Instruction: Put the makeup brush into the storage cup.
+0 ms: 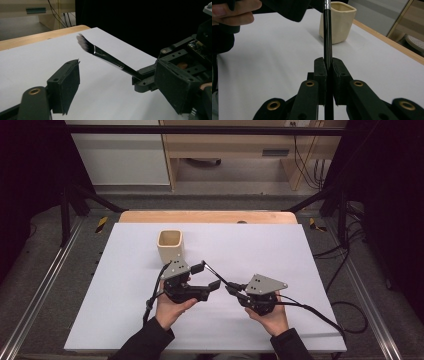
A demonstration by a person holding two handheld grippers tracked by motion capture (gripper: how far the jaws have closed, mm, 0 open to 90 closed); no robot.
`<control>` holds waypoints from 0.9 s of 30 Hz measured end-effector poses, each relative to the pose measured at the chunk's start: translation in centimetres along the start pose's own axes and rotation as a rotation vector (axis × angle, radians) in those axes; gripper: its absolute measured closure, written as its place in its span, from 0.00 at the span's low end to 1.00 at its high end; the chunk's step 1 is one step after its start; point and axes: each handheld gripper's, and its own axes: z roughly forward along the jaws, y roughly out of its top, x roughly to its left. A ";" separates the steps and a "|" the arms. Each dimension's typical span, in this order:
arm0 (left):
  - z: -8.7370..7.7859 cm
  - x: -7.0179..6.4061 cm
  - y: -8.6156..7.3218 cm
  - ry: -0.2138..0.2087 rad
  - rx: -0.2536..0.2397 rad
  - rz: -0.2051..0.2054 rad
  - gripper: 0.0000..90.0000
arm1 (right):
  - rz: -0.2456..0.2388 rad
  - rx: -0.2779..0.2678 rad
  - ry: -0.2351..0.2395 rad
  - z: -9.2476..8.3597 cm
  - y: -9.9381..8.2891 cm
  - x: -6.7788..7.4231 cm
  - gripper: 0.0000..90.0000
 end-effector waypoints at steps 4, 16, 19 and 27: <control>0.5 -0.1 -0.1 -0.014 0.001 -0.006 0.29 | -0.002 -0.001 0.001 0.0 0.0 0.0 0.93; 1.2 -0.1 -0.1 -0.048 0.002 -0.030 0.48 | 0.000 -0.004 0.007 0.0 0.0 0.0 0.93; 1.2 -0.1 -0.1 -0.051 -0.002 -0.033 0.53 | -0.003 -0.002 0.009 0.1 -0.1 0.1 0.93; 1.1 0.1 -0.2 -0.071 0.002 -0.059 0.65 | -0.002 -0.005 0.013 0.2 -0.1 0.1 0.93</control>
